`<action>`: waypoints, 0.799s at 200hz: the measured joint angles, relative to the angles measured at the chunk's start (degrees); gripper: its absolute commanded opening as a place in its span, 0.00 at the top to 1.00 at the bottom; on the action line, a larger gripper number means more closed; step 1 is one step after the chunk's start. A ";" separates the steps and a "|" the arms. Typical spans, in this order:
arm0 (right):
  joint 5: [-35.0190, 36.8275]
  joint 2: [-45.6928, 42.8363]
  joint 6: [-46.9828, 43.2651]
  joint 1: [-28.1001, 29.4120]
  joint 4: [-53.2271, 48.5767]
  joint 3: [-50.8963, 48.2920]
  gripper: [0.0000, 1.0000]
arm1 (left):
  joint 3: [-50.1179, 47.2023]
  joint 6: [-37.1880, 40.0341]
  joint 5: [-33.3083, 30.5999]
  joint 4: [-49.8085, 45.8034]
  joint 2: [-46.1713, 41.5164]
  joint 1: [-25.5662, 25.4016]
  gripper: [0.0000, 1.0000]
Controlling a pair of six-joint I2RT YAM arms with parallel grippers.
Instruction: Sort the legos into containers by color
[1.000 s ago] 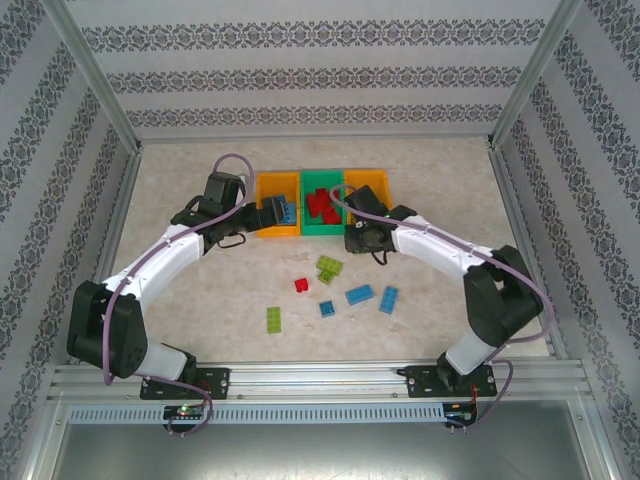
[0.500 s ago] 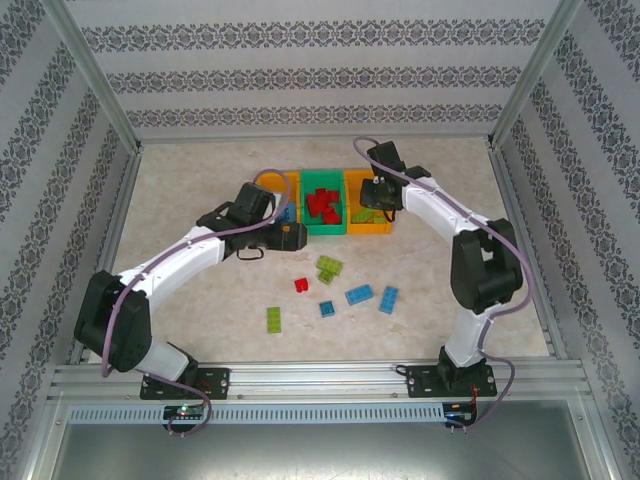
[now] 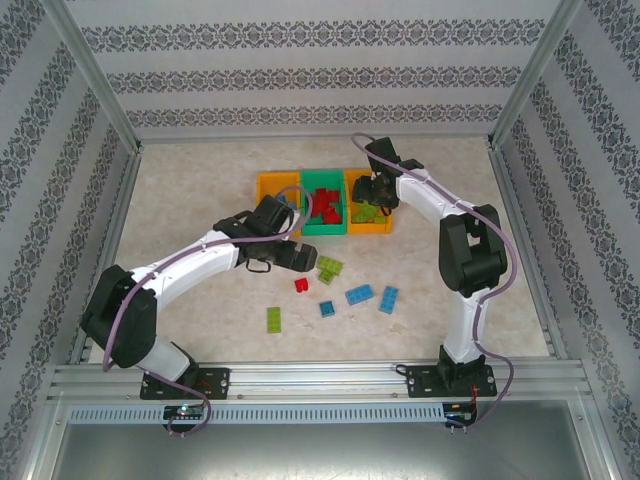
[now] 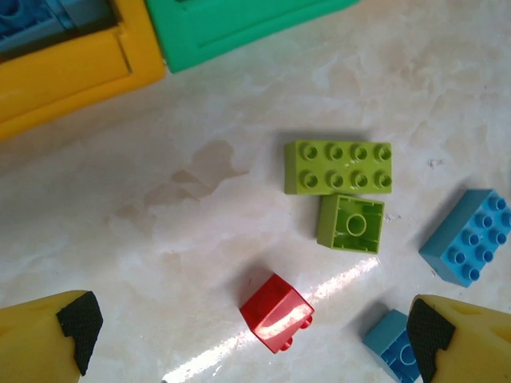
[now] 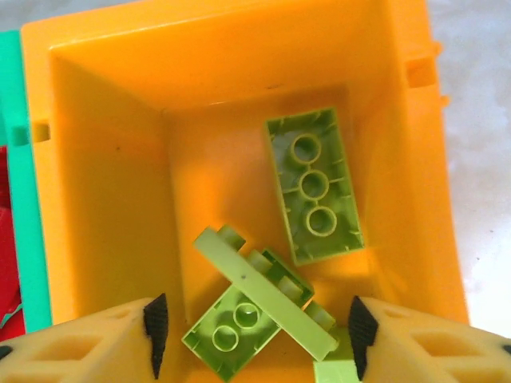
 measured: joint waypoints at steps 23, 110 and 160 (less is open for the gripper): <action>-1.01 -0.55 0.28 0.11 0.20 -0.46 0.27 | 0.76 0.66 -0.31 -0.94 2.12 -1.81 0.00; -2.91 -13.84 0.02 1.77 2.91 -10.27 0.19 | -5.22 -9.38 -7.21 -8.48 -1.86 -2.54 0.00; -2.91 -15.19 0.04 0.28 3.37 -13.86 0.17 | -14.80 -23.56 -6.47 -10.25 -5.31 -4.35 0.01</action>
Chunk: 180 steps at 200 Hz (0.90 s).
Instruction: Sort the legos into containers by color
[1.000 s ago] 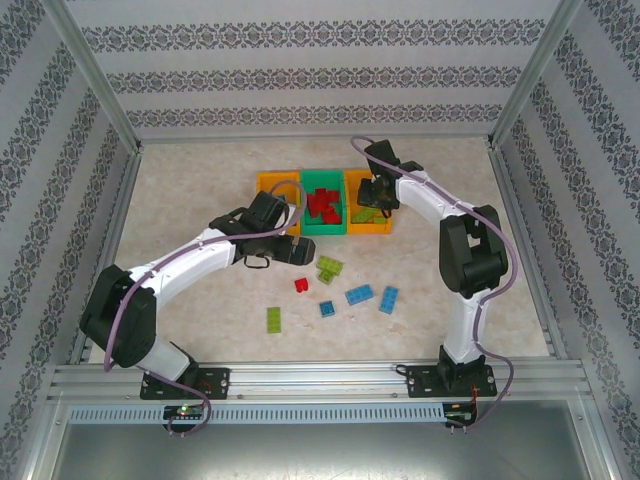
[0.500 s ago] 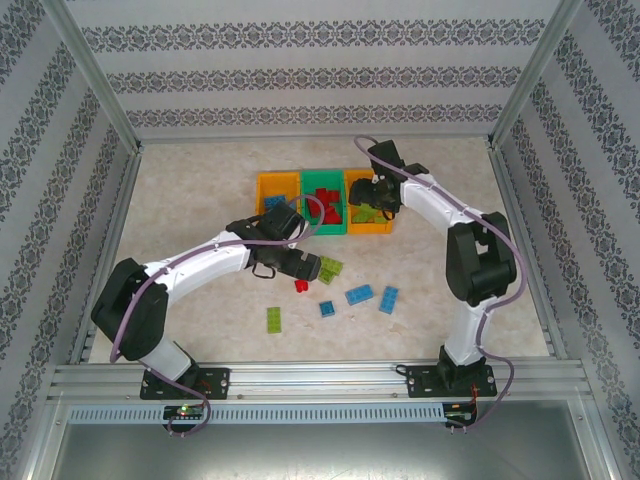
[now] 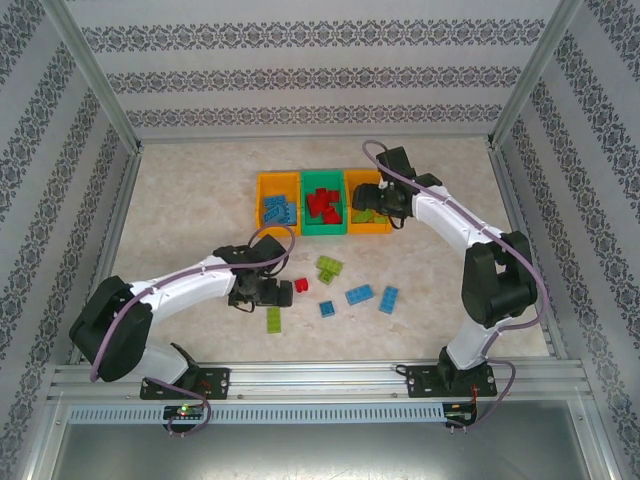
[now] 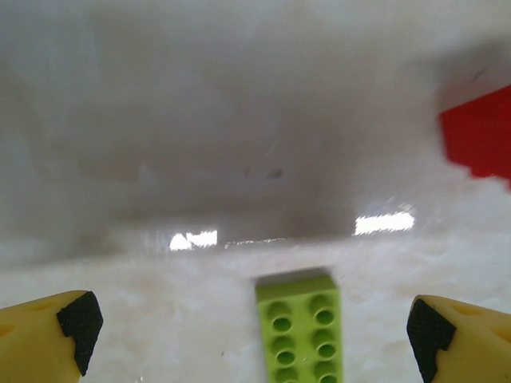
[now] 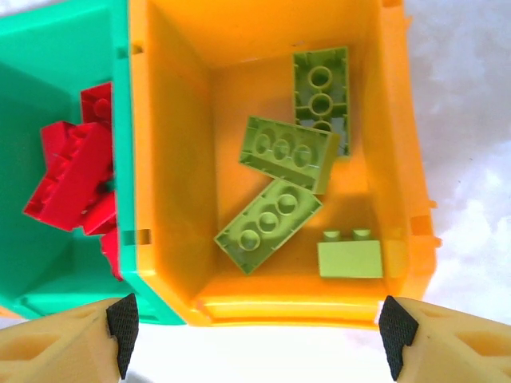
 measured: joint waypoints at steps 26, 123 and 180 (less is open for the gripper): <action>0.04 -1.07 0.22 -0.83 0.94 -2.14 0.16 | -0.42 -3.93 0.37 -0.44 0.00 -1.44 0.02; 0.15 -7.61 0.20 -4.92 5.49 -8.94 0.13 | -0.07 -11.93 3.10 -0.44 5.88 -4.31 0.13; -0.02 -10.12 -0.22 -7.89 5.75 -12.37 0.12 | 2.08 -13.46 1.07 -2.86 8.66 -5.33 0.31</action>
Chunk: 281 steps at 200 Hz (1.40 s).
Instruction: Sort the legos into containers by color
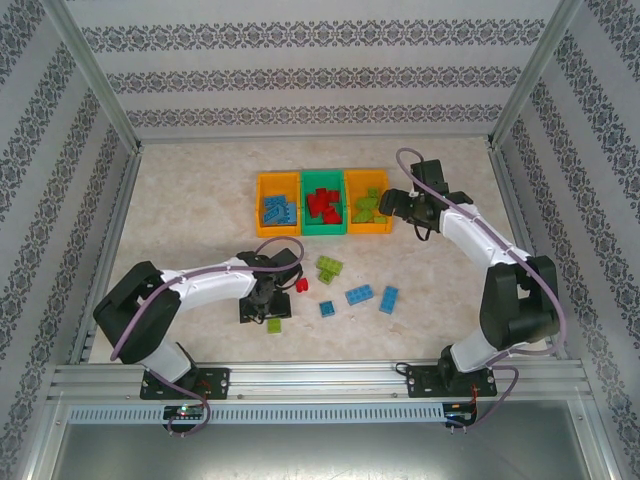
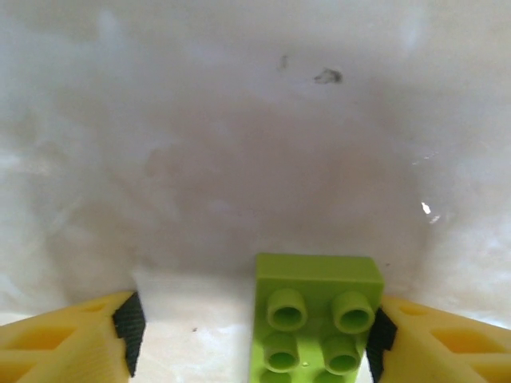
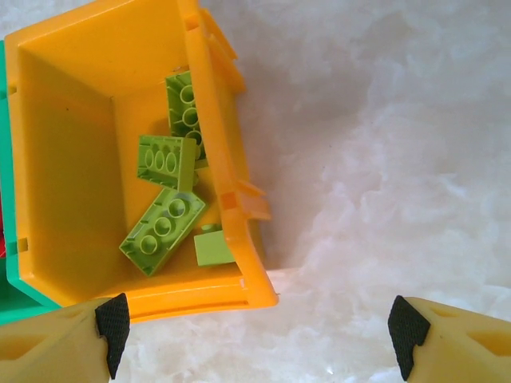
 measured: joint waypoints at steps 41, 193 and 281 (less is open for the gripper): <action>-0.46 -0.59 -0.02 -1.57 0.39 -1.18 0.12 | 1.62 -0.20 0.13 -0.37 1.57 -0.76 0.50; -1.14 -3.78 -0.44 -5.20 0.37 -4.96 0.12 | 12.61 2.86 -0.31 -1.77 5.20 -2.56 0.67; -2.56 -7.28 0.31 -5.20 0.59 -11.50 0.13 | 43.15 13.51 -0.72 -3.52 16.70 -2.56 0.66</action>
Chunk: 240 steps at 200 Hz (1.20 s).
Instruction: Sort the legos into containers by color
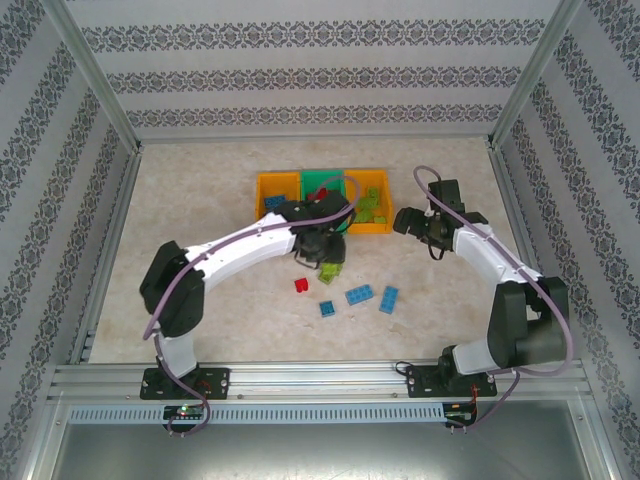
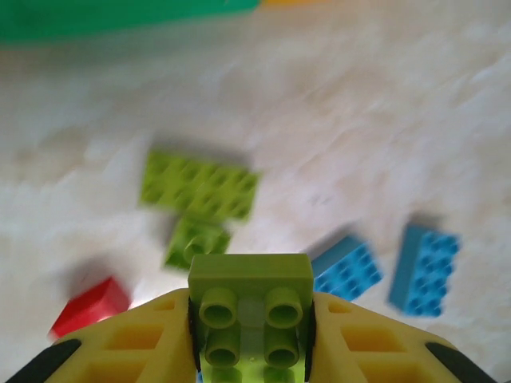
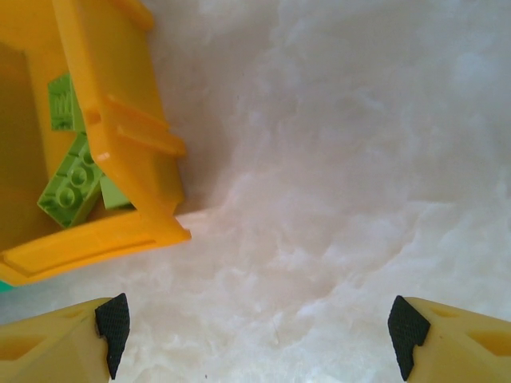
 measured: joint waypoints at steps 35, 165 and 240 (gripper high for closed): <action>-0.48 -4.42 3.39 0.17 -0.50 -5.46 0.13 | 15.80 5.03 0.07 -0.50 10.29 1.46 0.66; -0.79 -10.97 19.93 13.20 -6.21 -14.82 0.21 | 43.54 10.67 2.43 2.58 33.51 9.16 0.59; 0.81 -10.36 26.08 19.71 -7.82 -15.69 0.28 | 43.63 9.73 2.60 6.69 34.49 9.46 0.48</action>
